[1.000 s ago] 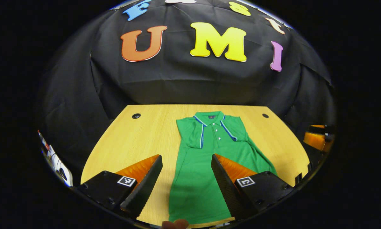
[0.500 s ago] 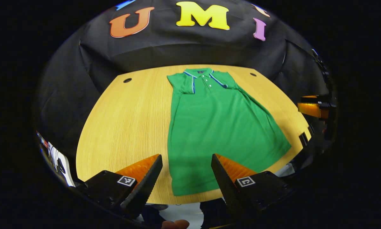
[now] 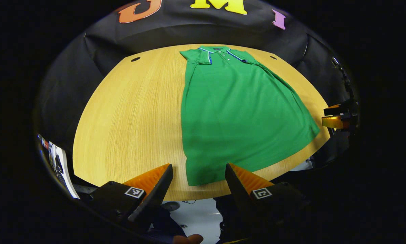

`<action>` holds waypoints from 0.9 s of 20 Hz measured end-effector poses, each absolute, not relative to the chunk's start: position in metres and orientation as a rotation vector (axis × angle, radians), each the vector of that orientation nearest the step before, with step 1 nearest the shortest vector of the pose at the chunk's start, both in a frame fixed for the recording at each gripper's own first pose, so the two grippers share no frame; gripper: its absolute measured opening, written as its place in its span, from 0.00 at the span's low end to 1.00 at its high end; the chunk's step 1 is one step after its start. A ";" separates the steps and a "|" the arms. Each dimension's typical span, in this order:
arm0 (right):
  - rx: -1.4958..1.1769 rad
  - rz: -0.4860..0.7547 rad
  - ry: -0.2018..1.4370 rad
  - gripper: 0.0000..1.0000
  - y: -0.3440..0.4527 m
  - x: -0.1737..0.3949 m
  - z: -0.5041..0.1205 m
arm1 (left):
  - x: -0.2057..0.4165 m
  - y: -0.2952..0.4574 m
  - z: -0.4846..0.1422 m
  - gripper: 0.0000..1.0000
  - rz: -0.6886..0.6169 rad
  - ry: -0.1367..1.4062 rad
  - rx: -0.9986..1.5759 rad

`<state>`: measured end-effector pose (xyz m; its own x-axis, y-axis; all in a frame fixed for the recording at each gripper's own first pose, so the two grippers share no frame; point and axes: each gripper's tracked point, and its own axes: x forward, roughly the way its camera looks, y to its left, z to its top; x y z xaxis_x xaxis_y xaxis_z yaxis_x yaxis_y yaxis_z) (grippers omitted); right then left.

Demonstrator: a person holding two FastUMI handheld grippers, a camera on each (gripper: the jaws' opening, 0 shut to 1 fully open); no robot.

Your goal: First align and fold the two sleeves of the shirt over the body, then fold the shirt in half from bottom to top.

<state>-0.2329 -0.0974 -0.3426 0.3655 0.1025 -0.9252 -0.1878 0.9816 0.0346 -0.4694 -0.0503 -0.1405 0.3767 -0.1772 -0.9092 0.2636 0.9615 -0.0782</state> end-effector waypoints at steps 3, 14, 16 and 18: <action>-0.083 0.203 1.212 0.94 -0.089 -0.236 -0.357 | -0.479 -0.046 -0.149 1.00 -0.292 1.180 0.109; -0.147 0.248 1.200 0.96 -0.077 -0.237 -0.381 | -0.471 -0.055 -0.159 0.99 -0.289 1.177 0.131; -0.154 0.255 1.189 0.96 -0.076 -0.238 -0.382 | -0.470 -0.058 -0.160 0.99 -0.293 1.183 0.115; -0.159 0.268 1.186 0.94 -0.074 -0.238 -0.383 | -0.470 -0.060 -0.161 0.99 -0.298 1.192 0.111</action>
<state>-0.2385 -0.0739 -0.3832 0.3487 0.1224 -0.9292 -0.2883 0.9574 0.0179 -0.4699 -0.0598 -0.1607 0.3360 -0.1696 -0.9265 0.2860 0.9556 -0.0712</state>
